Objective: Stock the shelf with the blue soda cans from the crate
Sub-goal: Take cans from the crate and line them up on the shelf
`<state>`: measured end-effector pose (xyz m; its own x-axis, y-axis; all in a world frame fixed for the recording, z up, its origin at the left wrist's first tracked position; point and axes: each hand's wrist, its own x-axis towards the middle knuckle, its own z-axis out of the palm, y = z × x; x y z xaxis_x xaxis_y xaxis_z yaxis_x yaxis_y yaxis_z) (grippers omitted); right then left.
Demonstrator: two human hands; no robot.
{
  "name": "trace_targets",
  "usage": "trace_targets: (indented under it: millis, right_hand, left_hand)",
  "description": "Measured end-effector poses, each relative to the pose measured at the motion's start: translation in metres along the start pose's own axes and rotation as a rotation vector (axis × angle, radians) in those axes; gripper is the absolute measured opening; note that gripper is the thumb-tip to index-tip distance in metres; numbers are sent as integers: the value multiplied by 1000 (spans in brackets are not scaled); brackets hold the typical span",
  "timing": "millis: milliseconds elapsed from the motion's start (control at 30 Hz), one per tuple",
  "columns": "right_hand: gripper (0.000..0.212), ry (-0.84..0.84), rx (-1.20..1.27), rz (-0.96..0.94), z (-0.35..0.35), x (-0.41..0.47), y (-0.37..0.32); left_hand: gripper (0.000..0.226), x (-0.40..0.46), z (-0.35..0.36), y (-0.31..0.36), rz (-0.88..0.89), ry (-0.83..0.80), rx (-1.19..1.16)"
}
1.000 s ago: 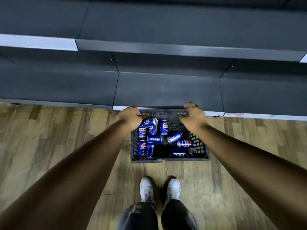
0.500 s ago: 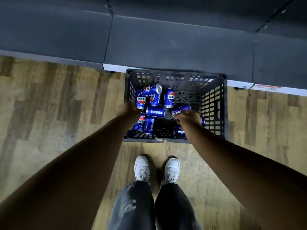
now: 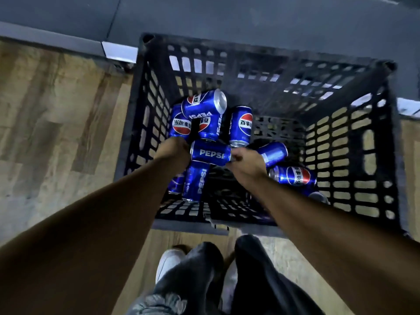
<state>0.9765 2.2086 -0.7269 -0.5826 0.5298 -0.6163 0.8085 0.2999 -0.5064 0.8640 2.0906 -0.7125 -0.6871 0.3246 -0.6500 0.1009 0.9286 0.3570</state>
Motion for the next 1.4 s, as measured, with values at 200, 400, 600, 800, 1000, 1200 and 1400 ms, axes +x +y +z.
trace_targets:
  millis: [200, 400, 600, 800, 1000, 1200, 1400]
  right_hand:
    - [47, -99, -292, -137, 20, 64, 11]
    - [76, -178, -575, -312, 43, 101, 26]
    - [93, -144, -803, -351, 58, 99, 19]
    - [75, -29, -923, -321, 78, 99, 16]
    - [70, -9, -944, -425, 65, 102, 20]
    - [72, -49, -944, -424, 37, 86, 4]
    - [68, -38, -800, -277, -21, 20, -24]
  left_hand:
    - [22, 72, 21, -10, 106, 47, -58]
    - [25, 116, 44, -17, 179, 147, -129]
    - [21, 119, 56, -20, 185, 195, -111]
    - [22, 112, 58, -18, 194, 179, -28]
    - [23, 108, 56, -17, 221, 110, 31]
    - [21, 88, 28, -23, 245, 107, -79]
    - [27, 20, -28, 2, 170, 68, -35]
